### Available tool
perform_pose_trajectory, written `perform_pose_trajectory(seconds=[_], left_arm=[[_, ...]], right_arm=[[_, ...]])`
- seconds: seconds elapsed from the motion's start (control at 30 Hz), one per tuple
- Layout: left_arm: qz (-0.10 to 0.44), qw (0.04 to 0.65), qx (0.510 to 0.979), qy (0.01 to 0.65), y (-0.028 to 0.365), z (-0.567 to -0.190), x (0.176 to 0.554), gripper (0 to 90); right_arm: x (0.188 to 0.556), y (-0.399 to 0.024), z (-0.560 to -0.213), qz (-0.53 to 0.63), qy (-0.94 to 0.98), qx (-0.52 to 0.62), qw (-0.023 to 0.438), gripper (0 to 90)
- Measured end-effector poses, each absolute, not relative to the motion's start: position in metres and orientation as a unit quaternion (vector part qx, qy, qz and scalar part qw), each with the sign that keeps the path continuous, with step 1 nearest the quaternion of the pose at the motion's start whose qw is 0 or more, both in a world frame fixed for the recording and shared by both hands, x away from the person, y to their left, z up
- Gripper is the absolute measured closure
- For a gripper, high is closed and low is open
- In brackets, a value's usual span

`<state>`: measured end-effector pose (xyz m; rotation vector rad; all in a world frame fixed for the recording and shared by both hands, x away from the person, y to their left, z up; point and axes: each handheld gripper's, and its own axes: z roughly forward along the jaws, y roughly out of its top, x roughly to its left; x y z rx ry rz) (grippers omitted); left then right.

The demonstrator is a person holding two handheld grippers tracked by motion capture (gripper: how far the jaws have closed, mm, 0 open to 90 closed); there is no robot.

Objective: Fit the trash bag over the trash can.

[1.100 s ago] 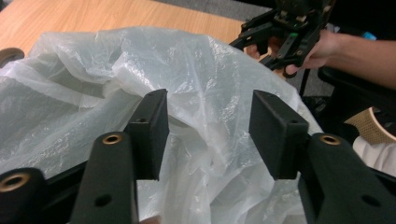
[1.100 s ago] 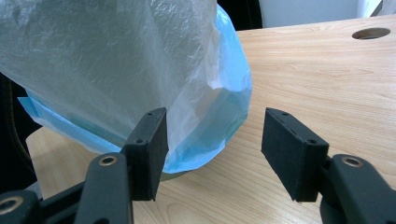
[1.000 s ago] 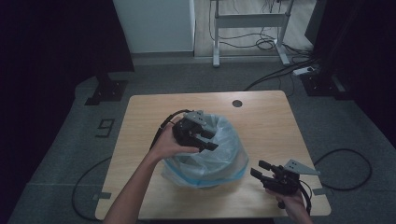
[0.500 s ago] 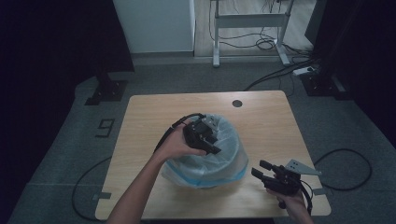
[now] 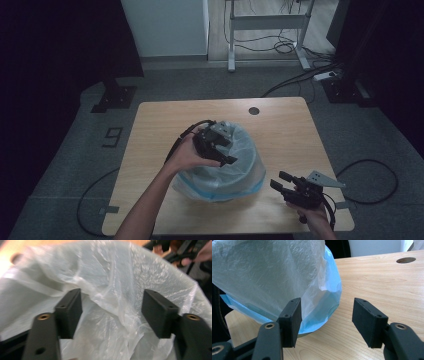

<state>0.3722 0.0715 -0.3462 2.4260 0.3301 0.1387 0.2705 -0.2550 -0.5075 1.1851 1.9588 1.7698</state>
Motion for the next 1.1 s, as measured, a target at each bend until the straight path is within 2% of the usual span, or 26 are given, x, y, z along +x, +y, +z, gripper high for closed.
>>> perform_pose_trajectory(seconds=[0.17, 0.57, 1.1], left_arm=[[0.079, 0.383, 0.907, 0.155, 0.096, -0.34, 0.364, 25.3], [0.116, 0.453, 0.858, 0.213, 0.151, -0.339, 0.338, 23.4], [0.149, 0.476, 0.827, 0.259, 0.214, -0.359, 0.294, 23.6]], right_arm=[[0.271, -0.255, -0.507, 0.601, 0.674, 0.408, 0.131, 38.9], [0.272, -0.253, -0.509, 0.576, 0.688, 0.413, 0.158, 35.6], [0.273, -0.256, -0.511, 0.563, 0.689, 0.422, 0.172, 35.4]])
